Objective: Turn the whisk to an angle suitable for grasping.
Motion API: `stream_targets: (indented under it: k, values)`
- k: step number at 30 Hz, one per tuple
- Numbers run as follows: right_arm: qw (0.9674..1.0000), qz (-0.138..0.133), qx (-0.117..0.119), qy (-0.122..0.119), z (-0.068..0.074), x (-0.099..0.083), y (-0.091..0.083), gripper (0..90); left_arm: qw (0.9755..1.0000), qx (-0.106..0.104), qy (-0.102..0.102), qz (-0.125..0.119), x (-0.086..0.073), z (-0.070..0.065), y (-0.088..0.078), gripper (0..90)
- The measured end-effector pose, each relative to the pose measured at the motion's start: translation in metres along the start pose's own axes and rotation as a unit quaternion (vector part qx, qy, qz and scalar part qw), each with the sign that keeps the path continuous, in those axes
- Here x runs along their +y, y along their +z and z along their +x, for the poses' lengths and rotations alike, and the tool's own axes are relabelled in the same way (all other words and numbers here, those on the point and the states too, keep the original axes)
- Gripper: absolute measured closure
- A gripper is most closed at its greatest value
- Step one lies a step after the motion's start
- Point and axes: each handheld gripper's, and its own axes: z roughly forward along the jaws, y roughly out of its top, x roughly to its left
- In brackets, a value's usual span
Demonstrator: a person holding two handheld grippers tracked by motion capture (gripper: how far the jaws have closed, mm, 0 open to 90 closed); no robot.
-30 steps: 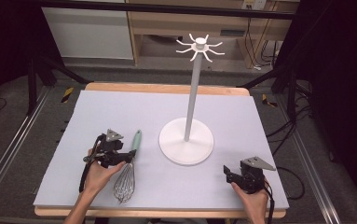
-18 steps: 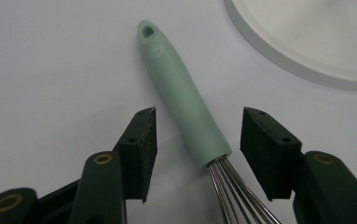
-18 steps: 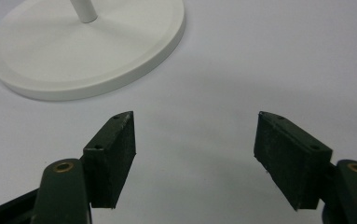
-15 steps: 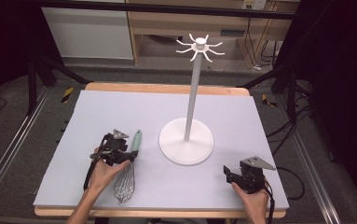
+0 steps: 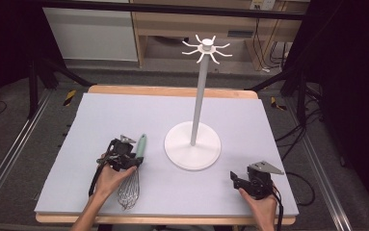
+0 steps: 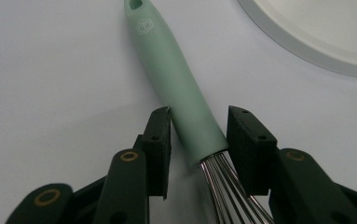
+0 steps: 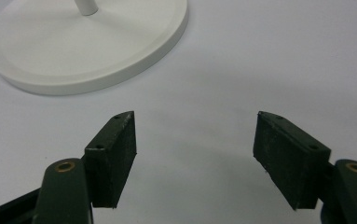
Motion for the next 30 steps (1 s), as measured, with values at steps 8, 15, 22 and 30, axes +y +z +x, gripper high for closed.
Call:
stream_targets:
  k: [8,15,22,30]
  values:
    - [1.0,0.002,0.0,-0.003,0.0,0.0,0.001,30.3,0.9997,-0.009,-0.012,0.018,0.002,0.001,0.007,57.6]
    - [1.0,0.003,0.002,-0.001,-0.001,0.0,0.001,30.5,0.9994,-0.007,-0.024,0.023,0.004,-0.002,0.012,57.9]
    - [1.0,0.005,0.003,-0.001,-0.001,0.0,0.001,30.5,0.9984,0.016,-0.043,0.035,0.007,-0.006,0.012,61.6]
    - [1.0,0.007,0.005,0.003,-0.002,0.0,0.001,30.6,0.9976,0.019,-0.046,0.049,0.01,-0.006,0.012,64.3]
